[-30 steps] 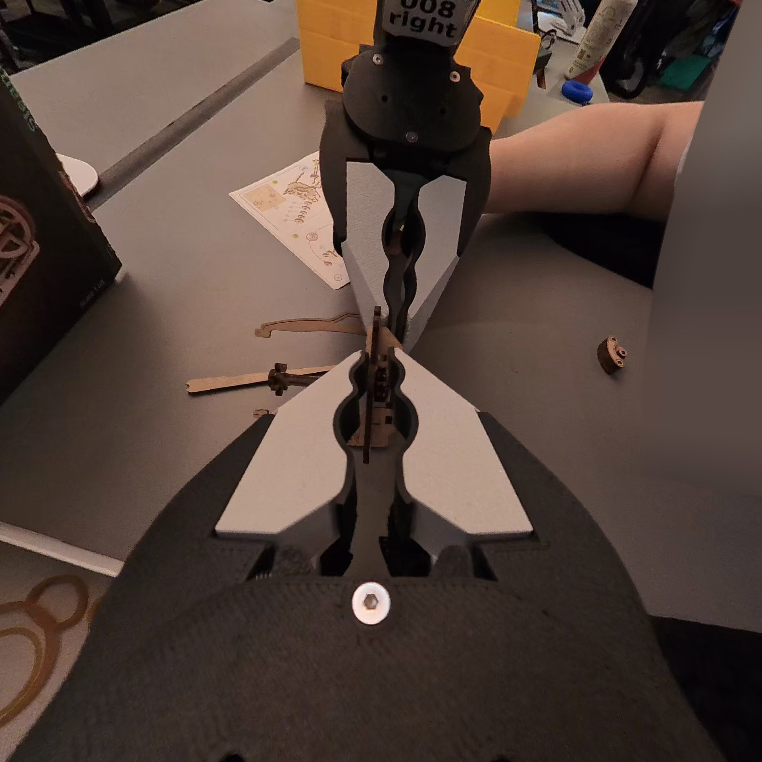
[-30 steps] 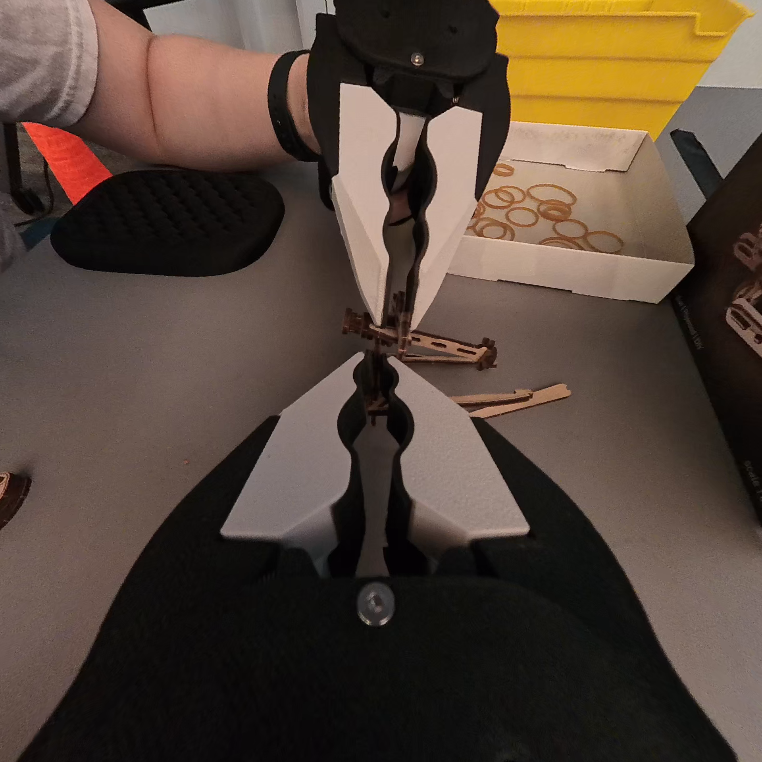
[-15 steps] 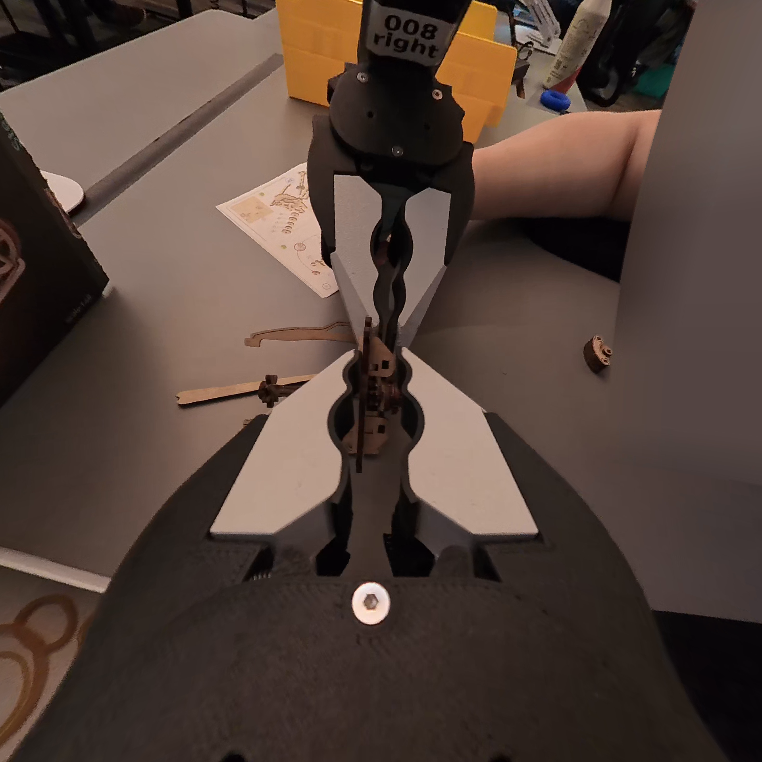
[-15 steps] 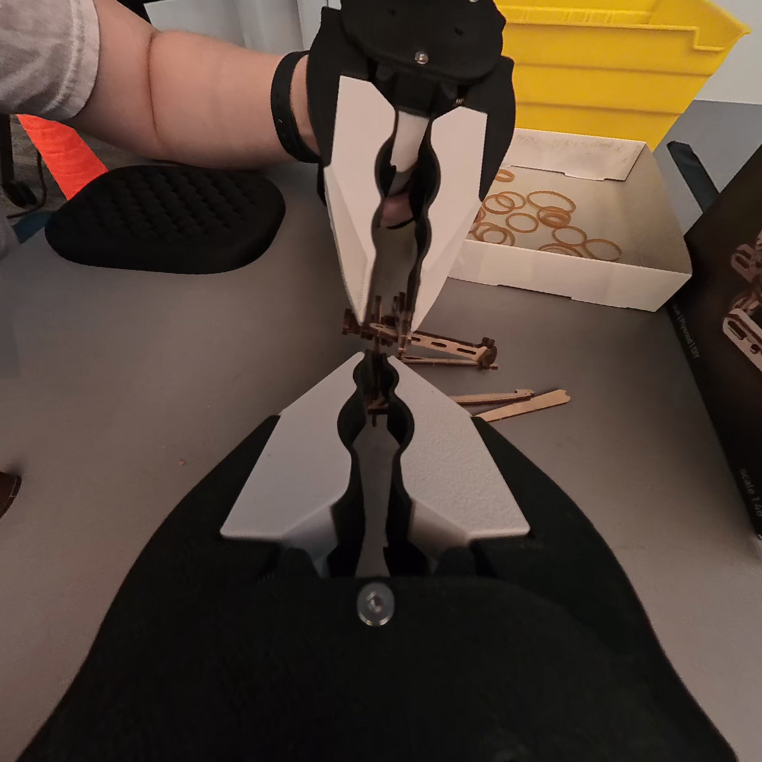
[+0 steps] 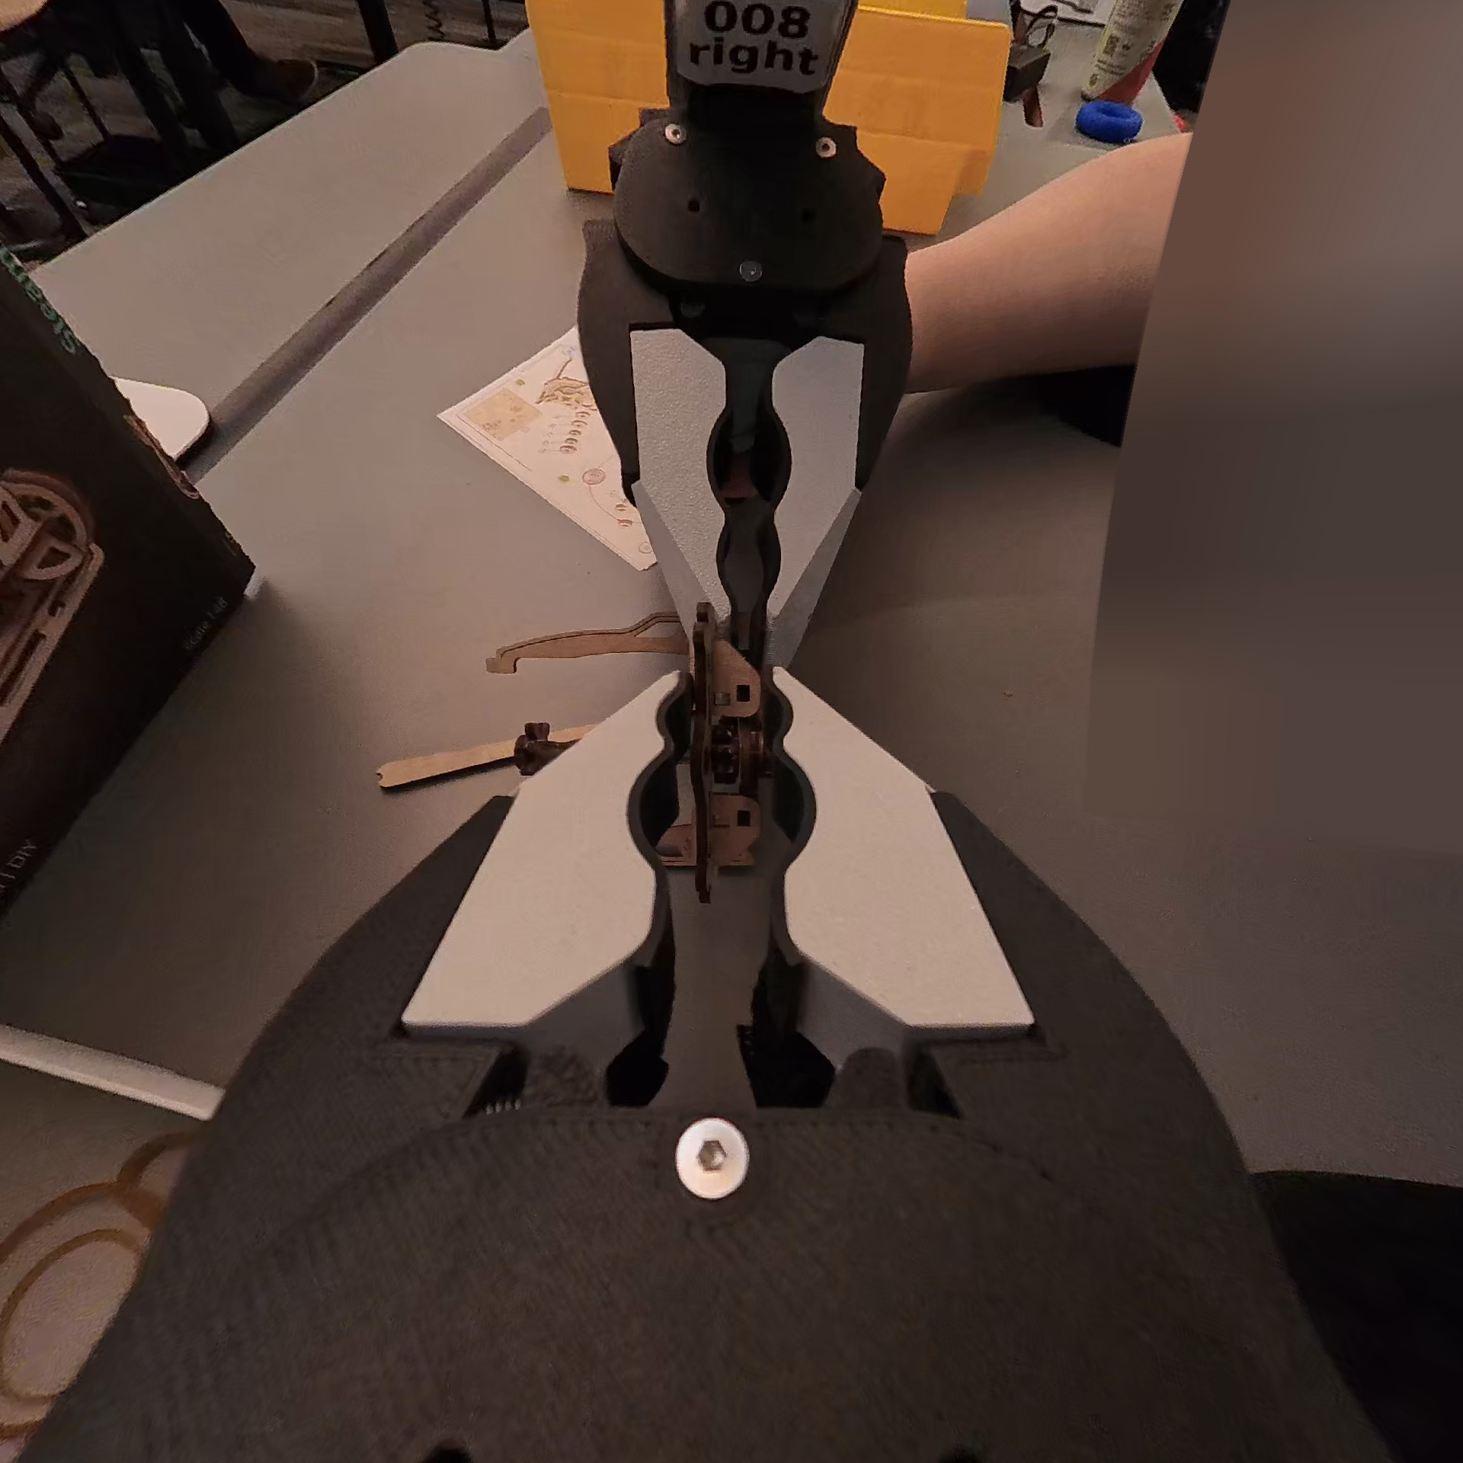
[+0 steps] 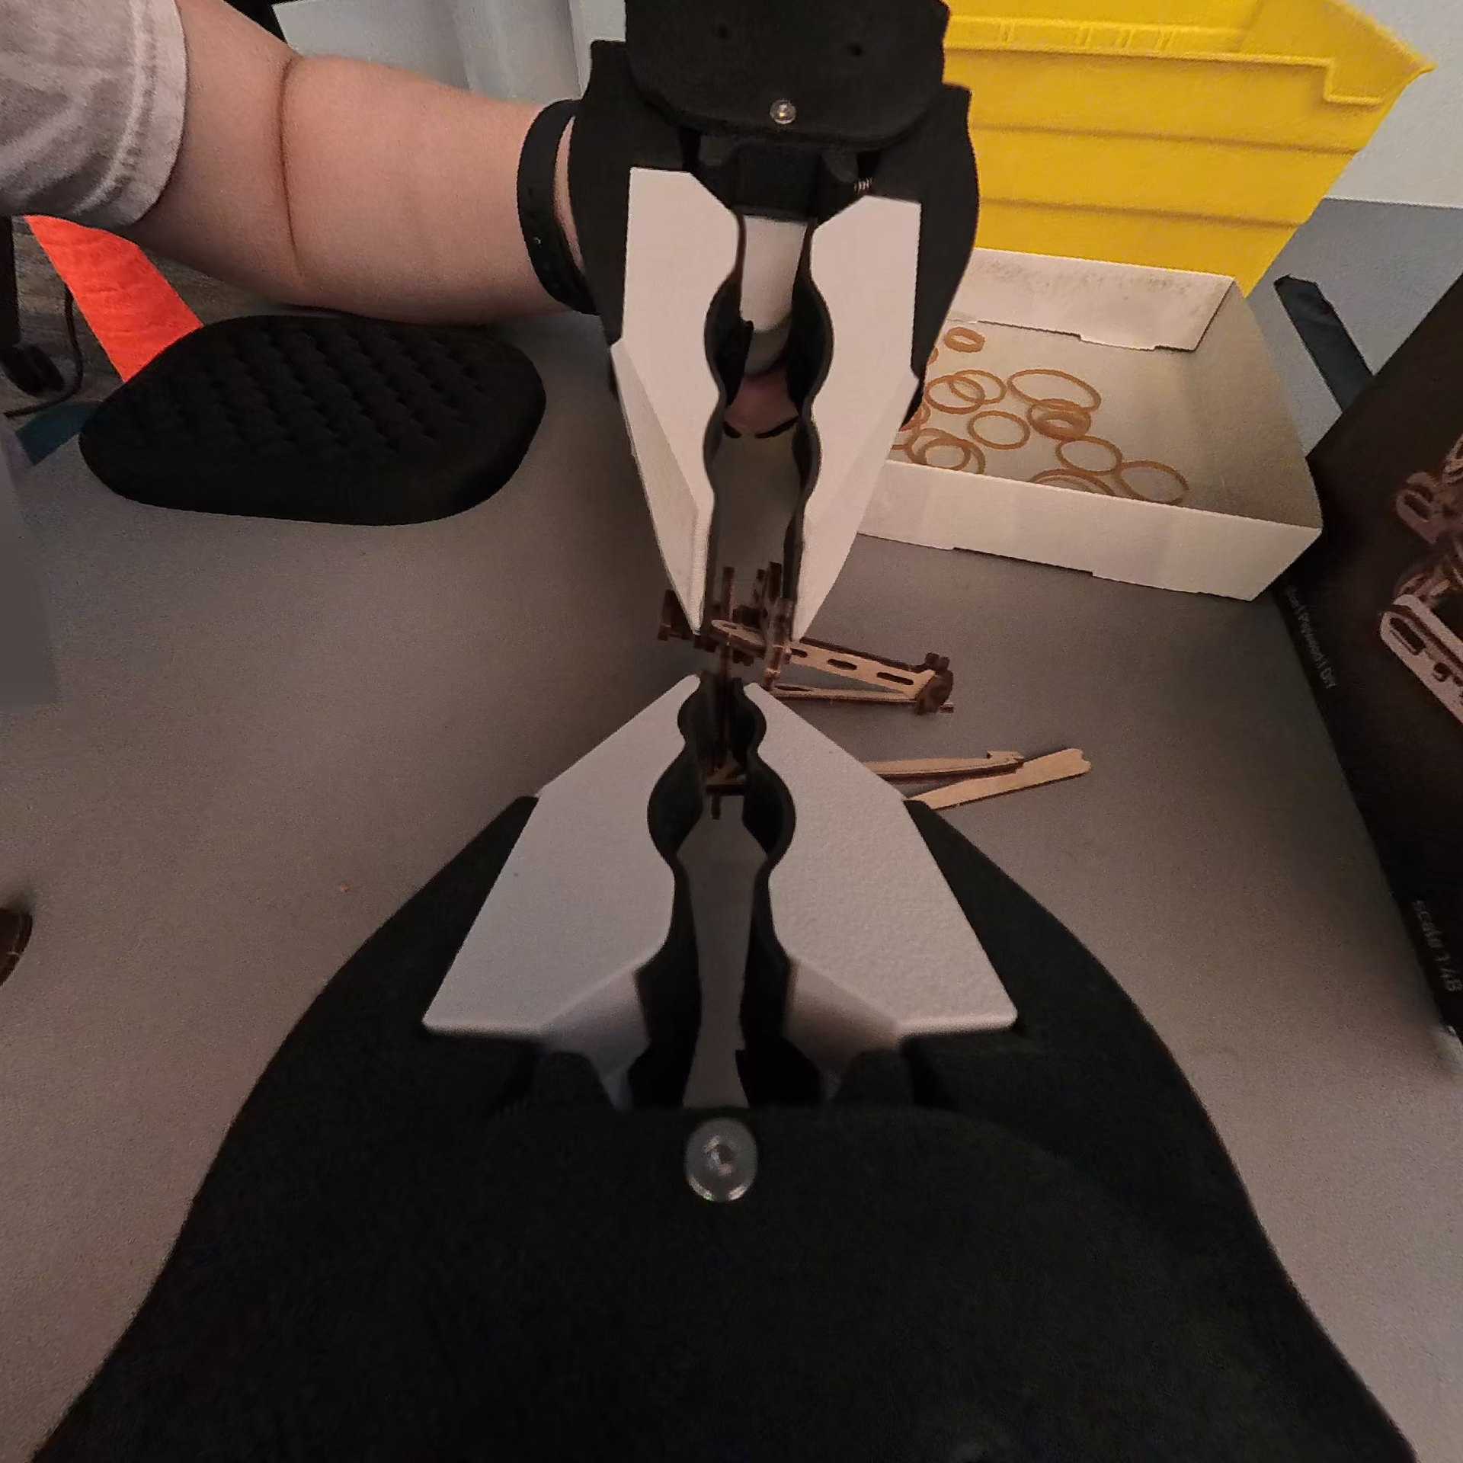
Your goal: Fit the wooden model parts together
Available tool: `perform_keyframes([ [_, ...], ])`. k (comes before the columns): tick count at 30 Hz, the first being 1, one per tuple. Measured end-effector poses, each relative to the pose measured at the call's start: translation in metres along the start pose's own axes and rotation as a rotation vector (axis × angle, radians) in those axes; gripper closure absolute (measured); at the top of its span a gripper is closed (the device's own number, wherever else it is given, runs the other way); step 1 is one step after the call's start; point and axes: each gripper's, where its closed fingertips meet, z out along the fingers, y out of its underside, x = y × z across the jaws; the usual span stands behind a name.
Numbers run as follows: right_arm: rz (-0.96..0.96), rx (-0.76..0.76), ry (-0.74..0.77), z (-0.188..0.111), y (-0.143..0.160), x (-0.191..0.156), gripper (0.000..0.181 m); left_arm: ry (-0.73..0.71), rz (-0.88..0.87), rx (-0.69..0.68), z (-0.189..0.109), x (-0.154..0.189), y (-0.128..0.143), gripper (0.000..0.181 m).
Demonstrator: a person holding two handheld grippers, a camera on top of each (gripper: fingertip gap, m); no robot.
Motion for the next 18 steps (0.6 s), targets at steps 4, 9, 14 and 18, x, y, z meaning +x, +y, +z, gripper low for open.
perform_keyframes([
  [4,0.008,0.001,0.0,-0.0001,-0.0001,0.0005,0.18,-0.002,0.006,0.01,0.0001,-0.0002,0.0,0.167],
  [9,0.026,0.0,0.01,-0.0011,0.0005,0.0026,0.18,-0.048,0.028,0.016,0.0017,-0.0026,-0.0006,0.168],
  [14,0.057,0.004,0.005,-0.0003,0.0,0.0028,0.18,-0.088,0.055,0.012,0.0007,-0.0029,0.0003,0.168],
  [18,0.079,0.012,0.003,-0.0007,0.0002,0.0037,0.18,-0.122,0.083,0.002,0.0012,-0.0038,0.0003,0.167],
])
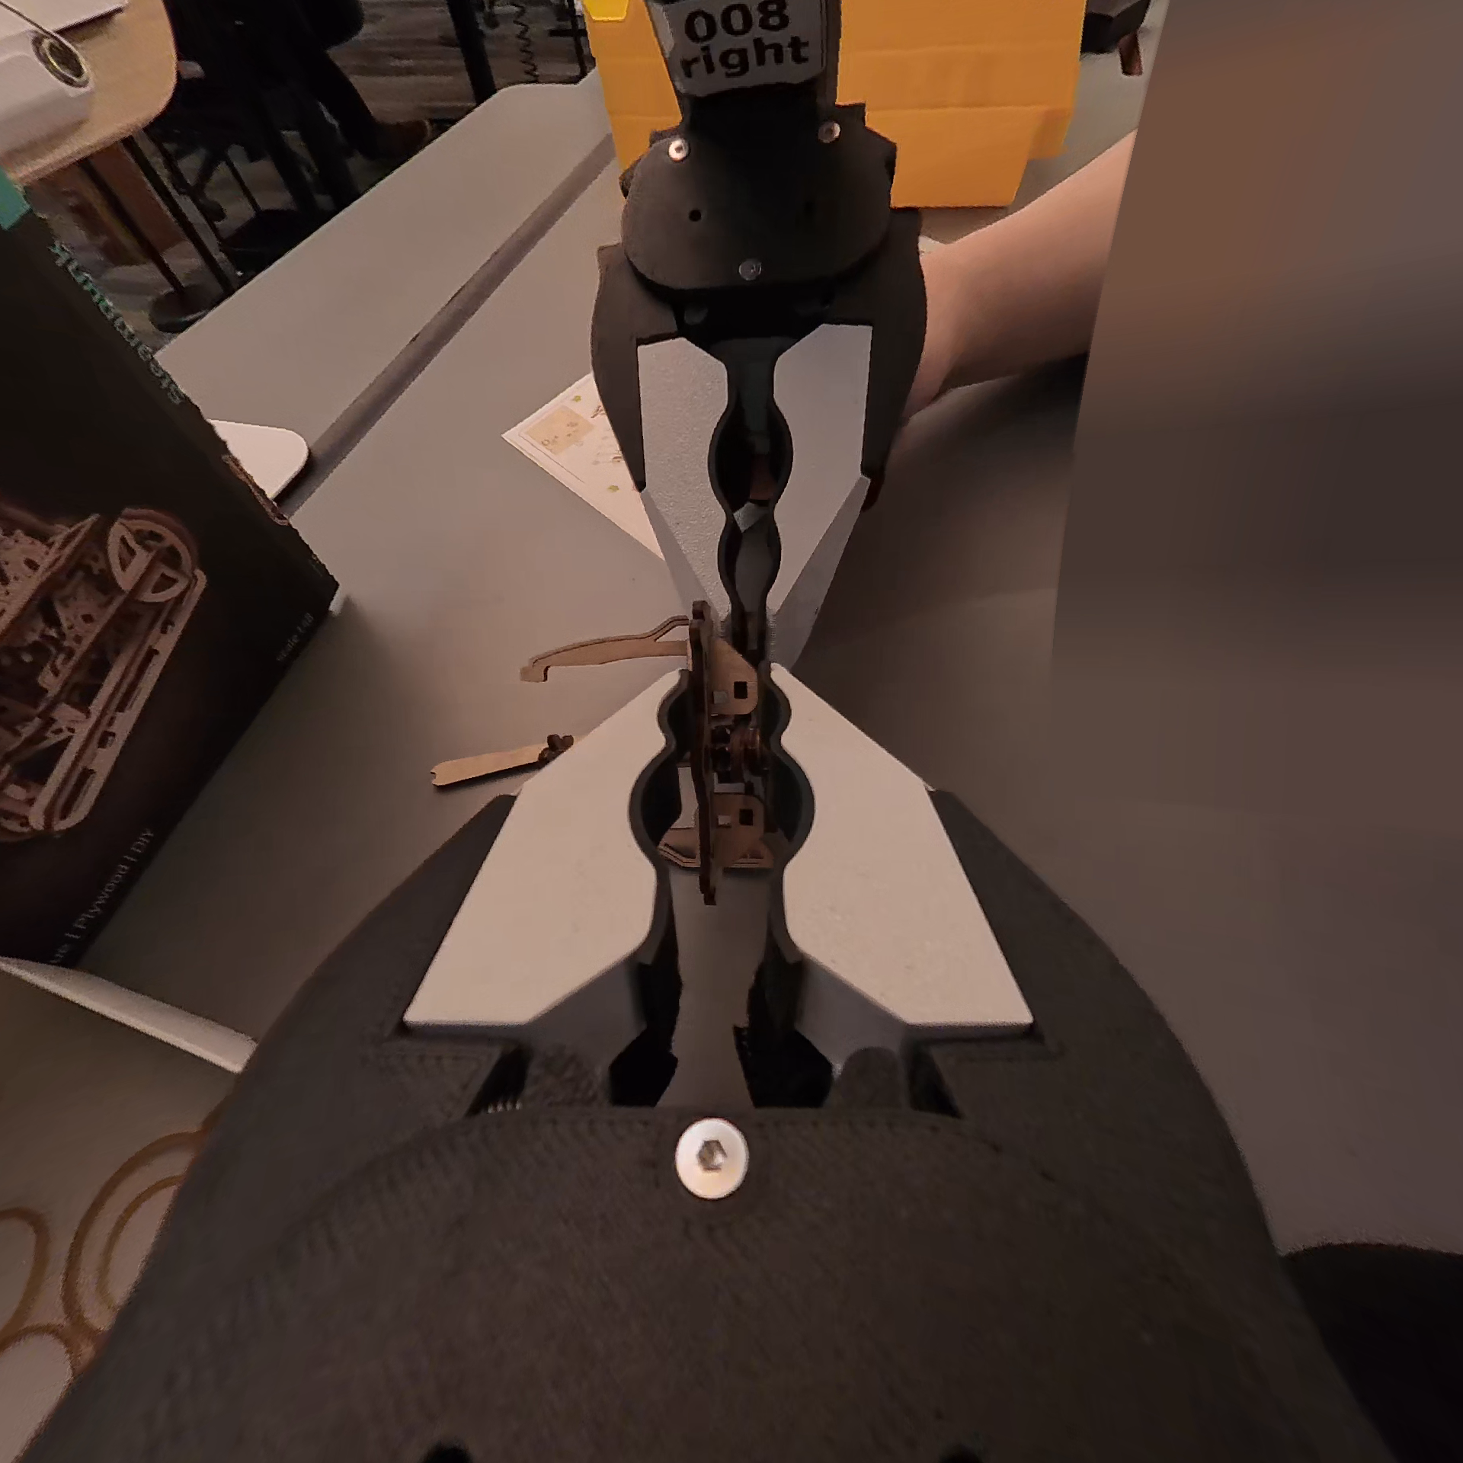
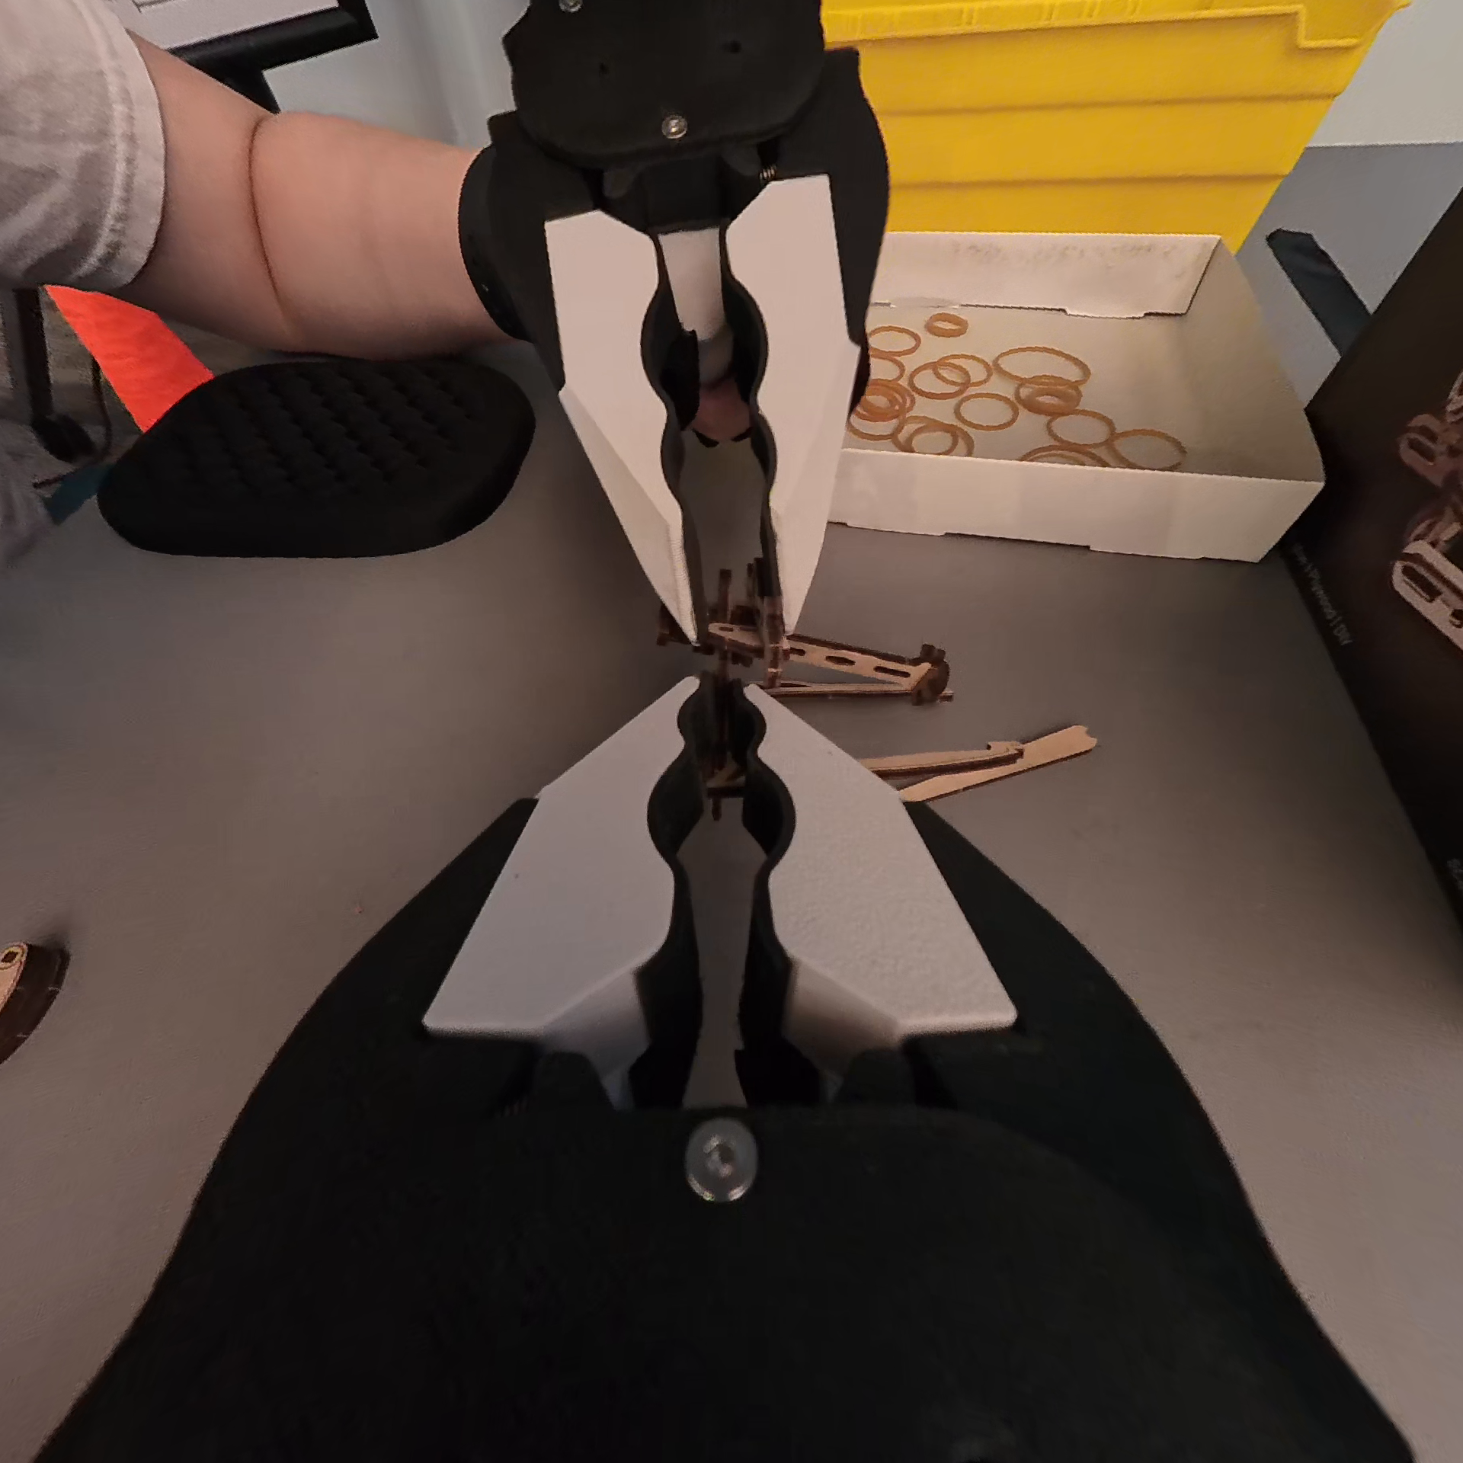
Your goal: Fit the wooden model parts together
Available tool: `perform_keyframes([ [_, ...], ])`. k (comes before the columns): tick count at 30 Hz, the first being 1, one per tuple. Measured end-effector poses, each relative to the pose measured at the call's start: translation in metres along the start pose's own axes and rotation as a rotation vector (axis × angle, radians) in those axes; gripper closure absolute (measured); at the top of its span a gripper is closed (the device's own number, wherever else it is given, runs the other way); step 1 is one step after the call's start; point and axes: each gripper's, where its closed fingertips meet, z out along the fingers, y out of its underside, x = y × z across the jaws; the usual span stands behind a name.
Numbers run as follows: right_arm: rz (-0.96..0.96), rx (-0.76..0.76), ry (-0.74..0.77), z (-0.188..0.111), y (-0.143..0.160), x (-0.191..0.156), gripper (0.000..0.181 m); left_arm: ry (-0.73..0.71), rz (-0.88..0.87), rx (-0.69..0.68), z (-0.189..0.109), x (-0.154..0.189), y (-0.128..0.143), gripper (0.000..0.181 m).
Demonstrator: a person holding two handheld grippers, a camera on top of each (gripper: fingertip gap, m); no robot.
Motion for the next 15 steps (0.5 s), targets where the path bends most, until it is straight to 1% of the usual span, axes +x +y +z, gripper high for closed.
perform_keyframes([
  [5,0.008,0.0,0.001,-0.0002,0.0001,0.0004,0.18,-0.046,0.058,-0.016,0.0004,-0.0006,0.0002,0.167],
  [15,0.012,-0.002,0.001,-0.0005,0.0005,0.0011,0.18,-0.056,0.055,-0.01,0.0011,-0.0012,0.0001,0.167],
])
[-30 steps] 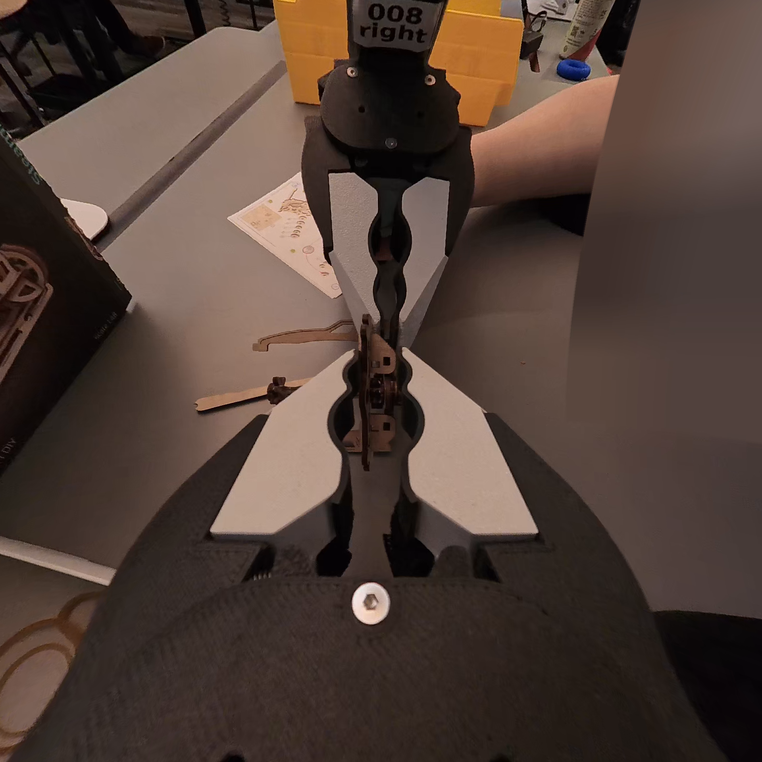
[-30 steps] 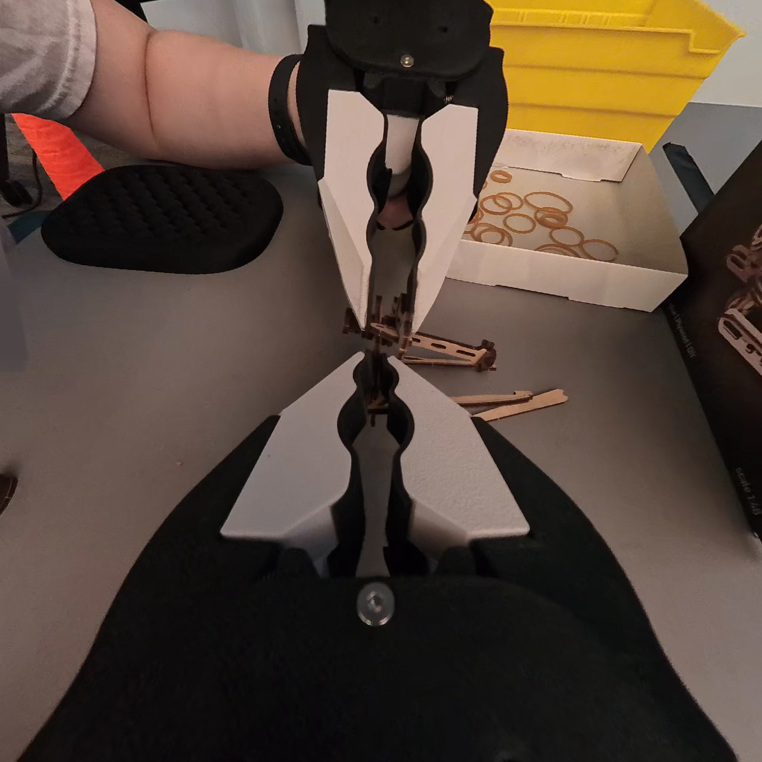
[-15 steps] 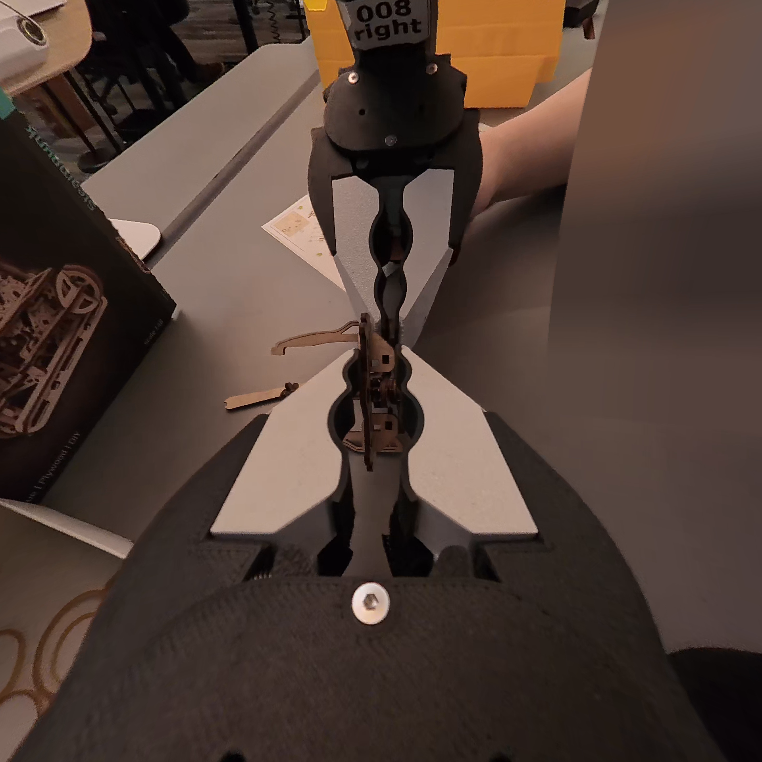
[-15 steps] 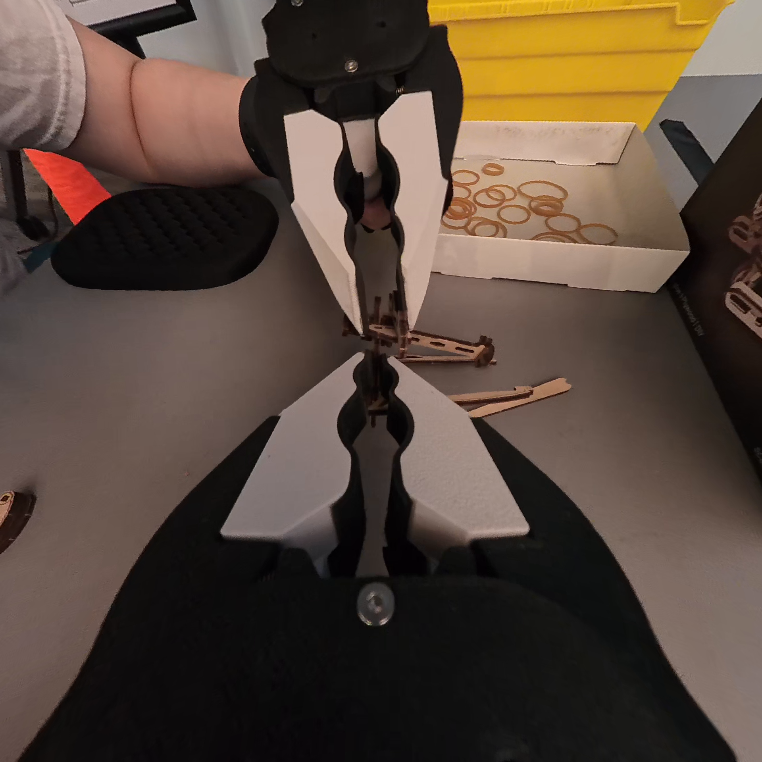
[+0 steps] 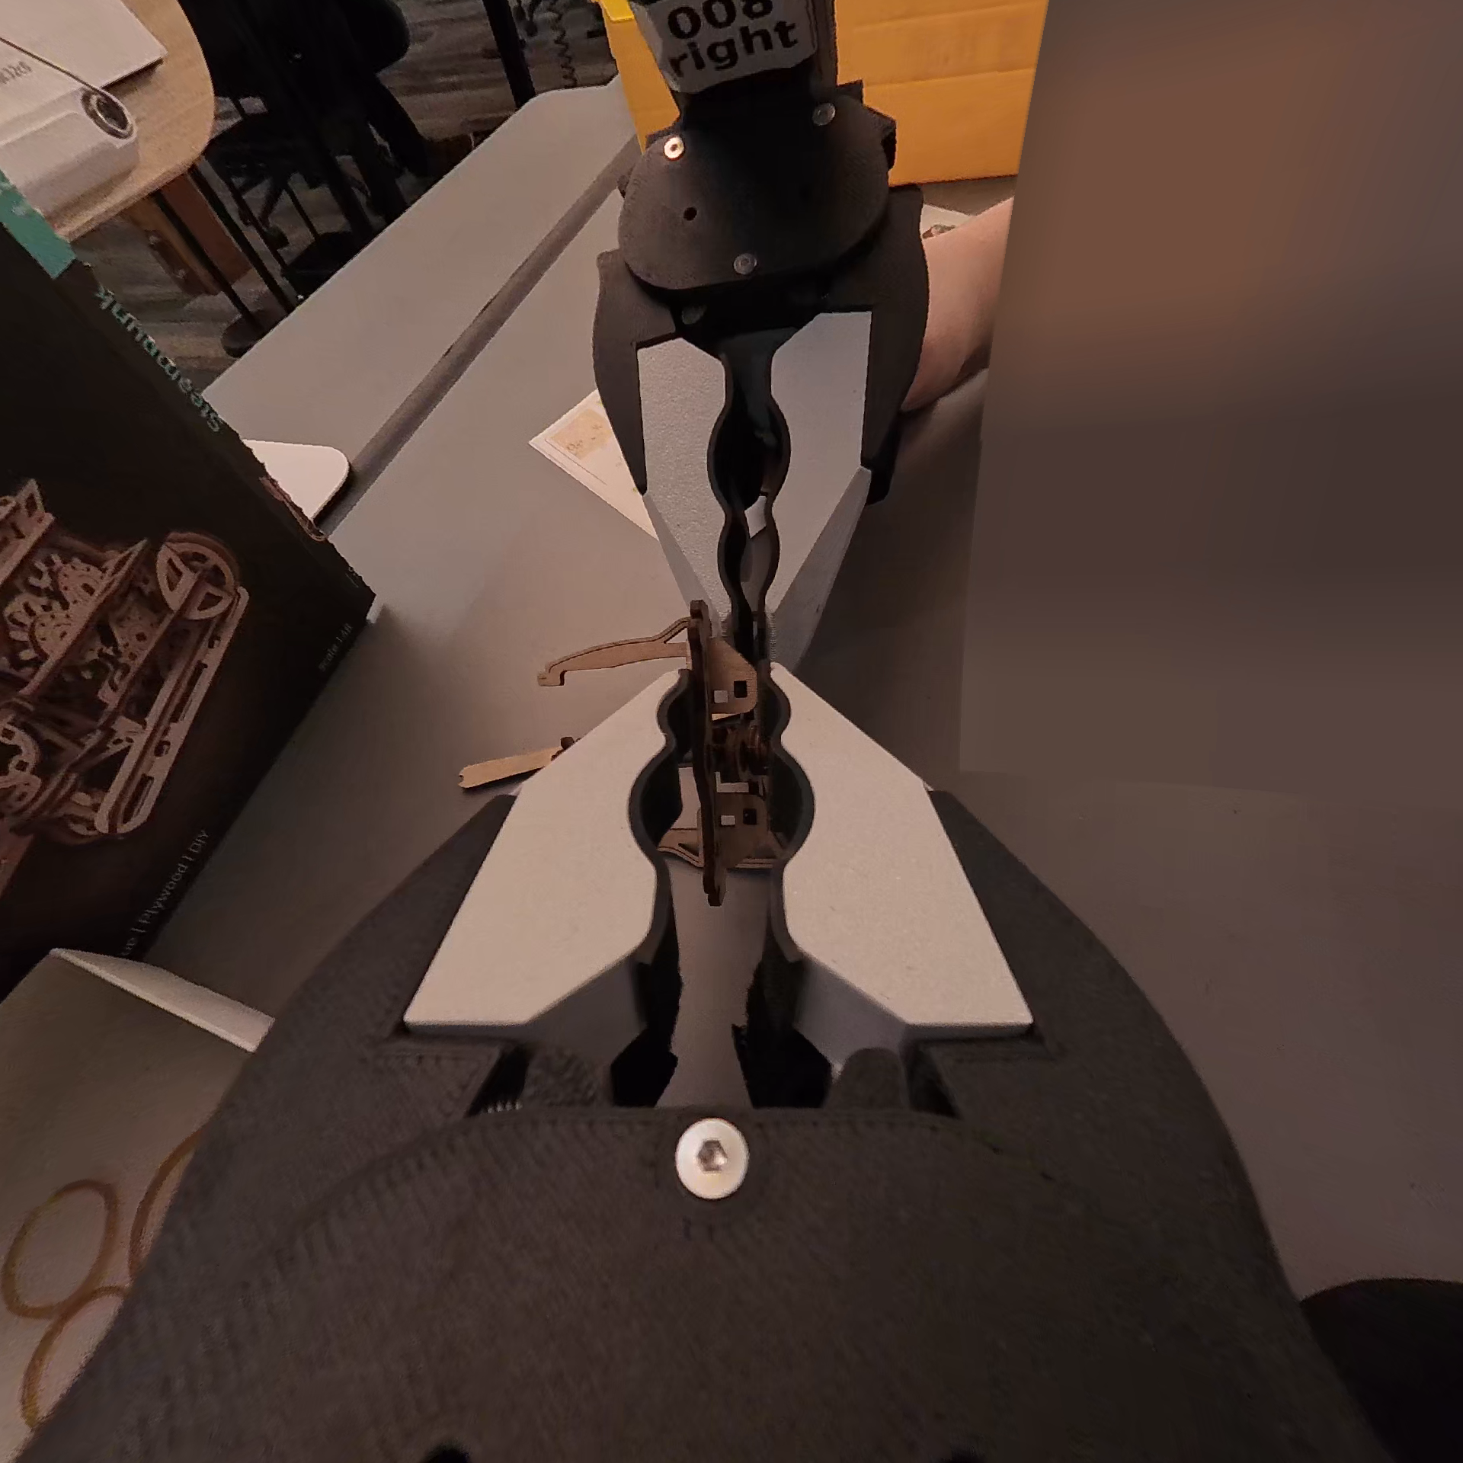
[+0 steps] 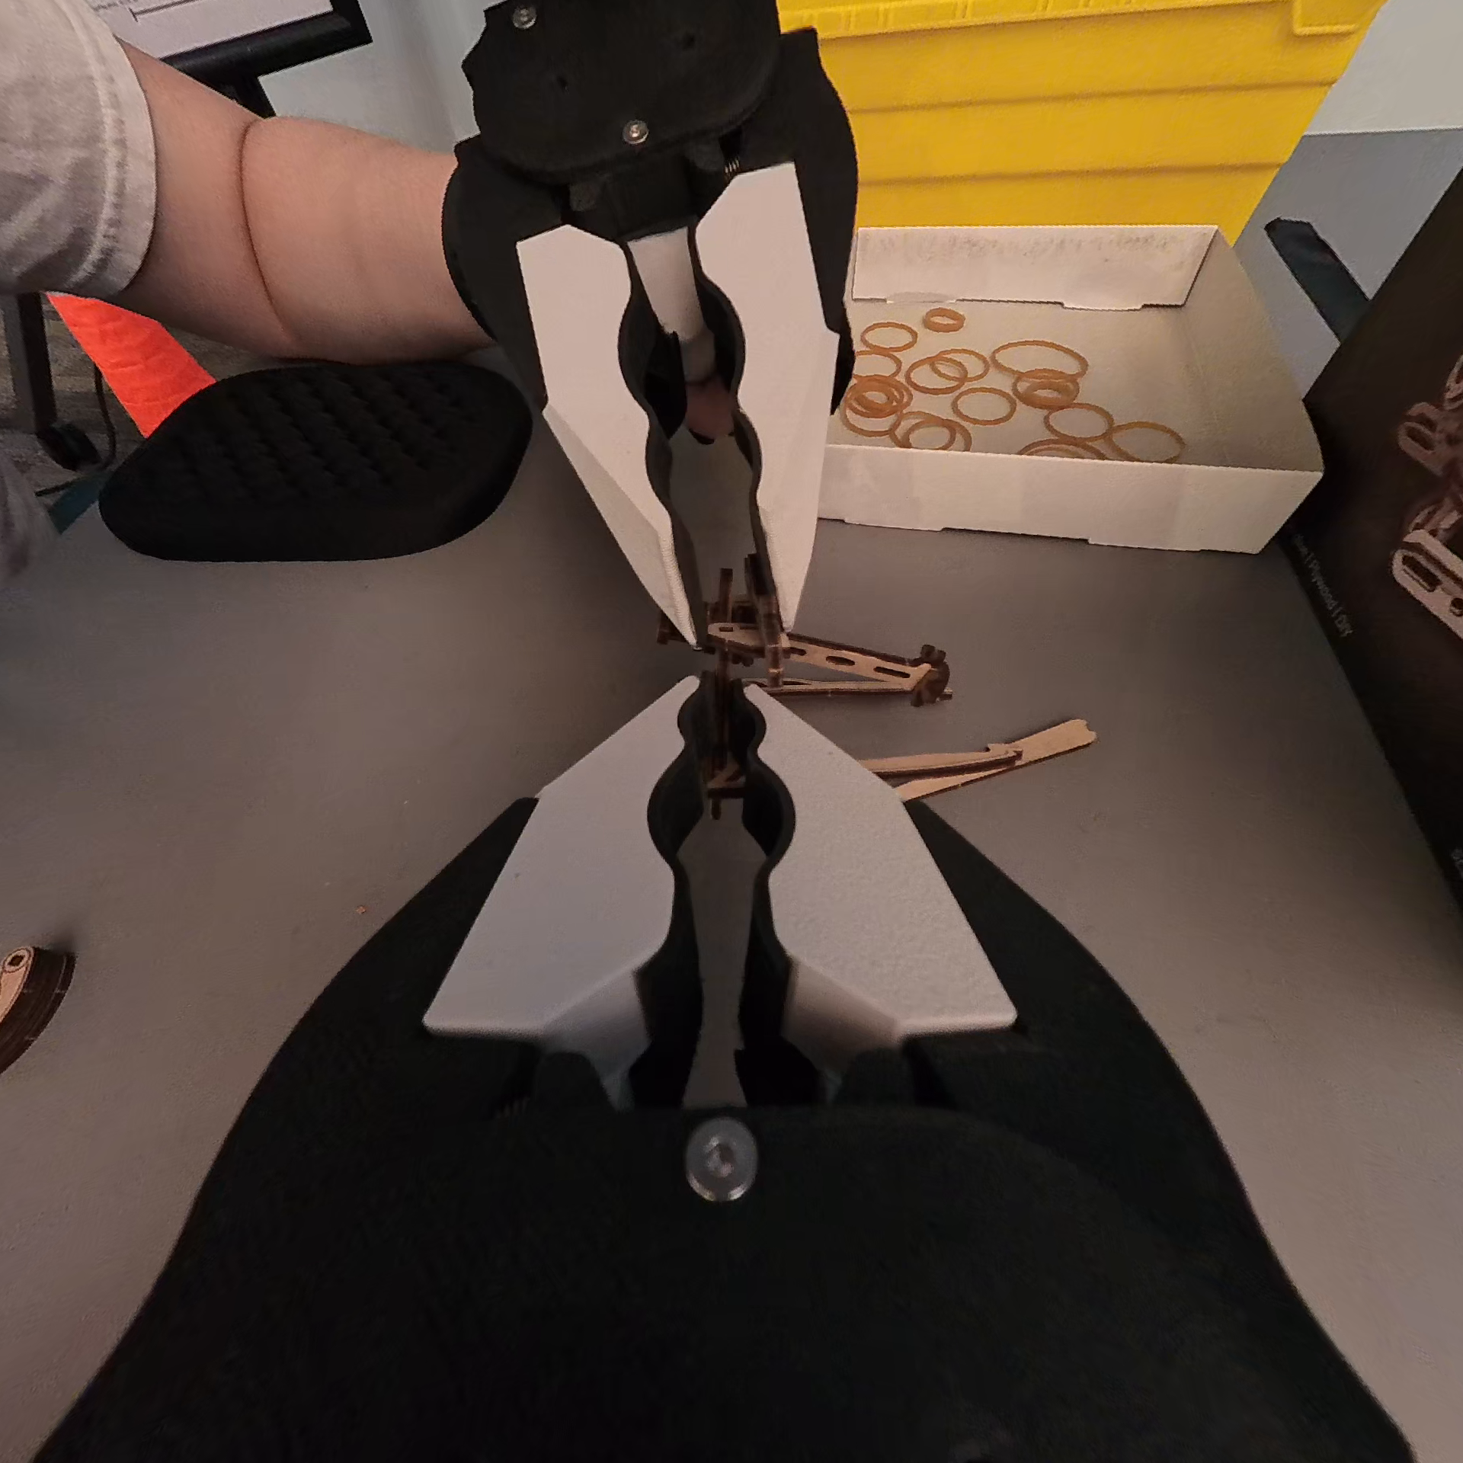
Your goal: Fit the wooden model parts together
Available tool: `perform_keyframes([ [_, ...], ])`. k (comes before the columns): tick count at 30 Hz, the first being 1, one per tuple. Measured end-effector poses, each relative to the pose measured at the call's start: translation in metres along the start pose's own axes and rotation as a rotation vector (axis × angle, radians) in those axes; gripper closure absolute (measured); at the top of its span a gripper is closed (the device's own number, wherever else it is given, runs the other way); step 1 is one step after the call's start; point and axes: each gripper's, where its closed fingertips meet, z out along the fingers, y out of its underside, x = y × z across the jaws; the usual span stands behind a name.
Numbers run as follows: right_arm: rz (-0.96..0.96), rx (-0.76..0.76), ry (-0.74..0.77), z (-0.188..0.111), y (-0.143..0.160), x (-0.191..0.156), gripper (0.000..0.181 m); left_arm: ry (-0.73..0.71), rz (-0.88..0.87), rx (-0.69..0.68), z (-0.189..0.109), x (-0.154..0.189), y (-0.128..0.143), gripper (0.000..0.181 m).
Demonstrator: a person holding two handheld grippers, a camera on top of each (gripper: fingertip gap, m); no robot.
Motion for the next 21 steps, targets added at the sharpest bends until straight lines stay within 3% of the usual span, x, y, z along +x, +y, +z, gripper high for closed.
perform_keyframes([
  [5,-0.01,0.009,-0.007,0.0,0.0,-0.001,0.18,0.009,-0.002,-0.015,-0.001,0.001,-0.001,0.167],
  [6,-0.012,0.015,-0.006,0.001,0.0,-0.001,0.18,0.016,-0.016,-0.016,-0.002,0.0,-0.001,0.162],
  [7,-0.016,0.021,-0.007,0.001,0.0,-0.001,0.18,0.016,-0.042,-0.013,-0.003,-0.003,-0.001,0.14],
  [8,-0.02,0.026,-0.01,0.0,0.0,-0.001,0.18,0.041,-0.073,-0.008,-0.007,-0.004,-0.003,0.129],
  [12,-0.094,0.046,-0.038,-0.005,0.001,-0.007,0.18,0.122,-0.162,0.041,-0.029,-0.008,-0.01,0.144],
  [17,-0.188,0.13,-0.048,-0.014,-0.009,-0.012,0.18,0.207,-0.075,-0.08,-0.024,0.011,0.013,0.164],
  [21,-0.285,0.19,-0.041,-0.022,-0.015,-0.016,0.18,0.181,-0.018,-0.05,-0.025,0.013,0.004,0.172],
])
